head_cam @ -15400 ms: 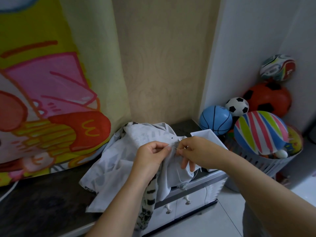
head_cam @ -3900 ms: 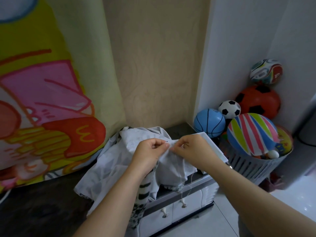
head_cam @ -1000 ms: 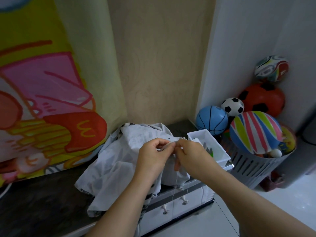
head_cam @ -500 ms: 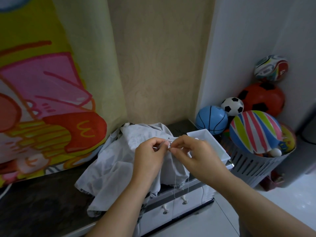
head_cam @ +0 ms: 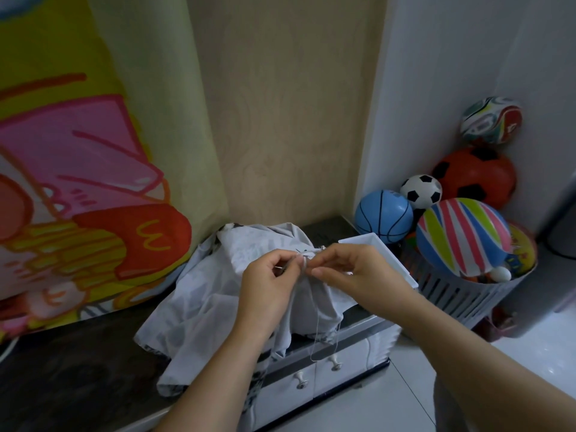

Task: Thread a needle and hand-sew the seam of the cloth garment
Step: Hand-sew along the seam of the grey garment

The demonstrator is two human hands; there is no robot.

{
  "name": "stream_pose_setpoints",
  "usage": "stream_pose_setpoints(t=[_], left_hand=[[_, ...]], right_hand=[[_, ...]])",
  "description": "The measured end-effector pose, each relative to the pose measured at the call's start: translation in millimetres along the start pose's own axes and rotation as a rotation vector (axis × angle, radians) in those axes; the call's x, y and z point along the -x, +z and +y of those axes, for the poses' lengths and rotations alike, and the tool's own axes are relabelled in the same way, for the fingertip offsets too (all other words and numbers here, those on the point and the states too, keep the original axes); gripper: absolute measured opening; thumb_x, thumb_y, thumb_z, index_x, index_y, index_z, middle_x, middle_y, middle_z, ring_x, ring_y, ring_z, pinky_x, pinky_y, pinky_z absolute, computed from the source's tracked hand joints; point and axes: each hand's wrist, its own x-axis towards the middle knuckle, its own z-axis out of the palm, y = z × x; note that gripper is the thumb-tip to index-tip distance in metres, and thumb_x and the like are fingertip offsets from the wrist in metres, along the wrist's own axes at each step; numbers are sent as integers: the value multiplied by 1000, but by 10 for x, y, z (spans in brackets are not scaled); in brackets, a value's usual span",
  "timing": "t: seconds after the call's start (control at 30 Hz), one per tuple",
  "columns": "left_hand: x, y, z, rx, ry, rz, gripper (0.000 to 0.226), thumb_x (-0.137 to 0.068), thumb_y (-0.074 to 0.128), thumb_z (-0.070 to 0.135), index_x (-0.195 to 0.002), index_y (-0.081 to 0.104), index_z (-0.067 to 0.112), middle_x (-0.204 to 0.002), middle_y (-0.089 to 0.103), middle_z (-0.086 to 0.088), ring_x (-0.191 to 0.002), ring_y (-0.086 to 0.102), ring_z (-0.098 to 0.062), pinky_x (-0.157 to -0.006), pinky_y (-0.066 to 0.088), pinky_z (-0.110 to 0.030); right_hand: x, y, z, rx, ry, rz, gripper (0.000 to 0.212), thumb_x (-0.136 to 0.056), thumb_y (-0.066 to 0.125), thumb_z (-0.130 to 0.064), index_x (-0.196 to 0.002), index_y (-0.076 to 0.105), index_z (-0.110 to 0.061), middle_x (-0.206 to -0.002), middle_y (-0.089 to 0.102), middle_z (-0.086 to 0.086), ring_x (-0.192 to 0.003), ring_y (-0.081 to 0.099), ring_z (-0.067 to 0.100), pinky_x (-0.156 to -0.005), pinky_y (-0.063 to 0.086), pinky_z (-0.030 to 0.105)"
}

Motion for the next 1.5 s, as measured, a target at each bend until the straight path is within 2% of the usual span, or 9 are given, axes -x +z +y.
stream_pose_setpoints(t=[0.43,0.6,0.73,0.83,0.97,1.13,1.27,1.37,1.5], left_hand=[[51,-7,90,46,36,-62,10,-89,66,20,-81,71,23,-61,64,19,-54,53,6,-53,38,-9],[45,-16,81,22,48,-96,9,-89,66,20,-84,72,24,-70,67,17,-62,56,4,-58,41,-9],[50,-12,111,0,69,-153,18,-89,64,19,-78,69,32,-70,67,19,-64,57,5,-61,42,-9],[59,-4,142,-18,80,-183,21,-90,64,17,-79,68,35,-74,68,19,-69,59,6,-64,43,-7],[52,-45,133,-19,69,-185,18,-89,64,20,-78,69,33,-70,66,20,-64,55,7,-62,41,-8],[27,-75,92,1,35,-198,17,-90,64,21,-77,68,31,-63,61,19,-58,50,6,-56,40,-10],[8,-68,83,19,2,-241,14,-90,63,22,-79,68,28,-67,63,20,-63,54,6,-61,43,-10],[-1,-75,73,8,20,-250,12,-90,64,21,-81,67,27,-70,63,22,-66,54,7,-65,42,-9],[-10,-118,62,-29,53,-252,14,-90,63,20,-81,66,30,-74,64,23,-70,56,9,-69,42,-8]], right_hand=[[-78,-132,-22,-190,137,-13,17,-75,74,-10,-84,61,-5,-70,71,3,-69,68,8,-71,54,17],[-73,-268,-24,-44,245,56,34,-62,72,-49,-81,68,-21,-76,69,-6,-69,61,5,-66,50,19],[-176,-277,-57,79,337,-10,31,-84,57,-53,-94,73,-28,-90,66,-17,-87,57,-3,-70,43,18],[-230,-213,-90,40,397,-128,27,-87,62,-40,-91,75,-17,-91,72,3,-87,65,12,-68,46,16],[-290,-208,-134,-189,364,67,16,-90,60,-25,-87,72,-15,-83,70,0,-72,60,1,-61,40,14],[-403,-292,-192,-1008,408,326,21,-101,39,-17,-85,50,-8,-86,67,12,-60,67,17,-59,54,26],[-371,-240,-225,-99,73,205,22,-101,38,-24,-93,52,-8,-85,70,0,-100,63,13,-87,47,22],[-386,-287,49,717,-196,142,21,-100,38,-24,-93,54,-11,-117,61,3,-131,38,16,-117,7,37],[-366,-517,252,1129,0,109,25,-100,31,-33,-109,52,-22,-123,54,0,-134,32,18,-111,-18,56]])
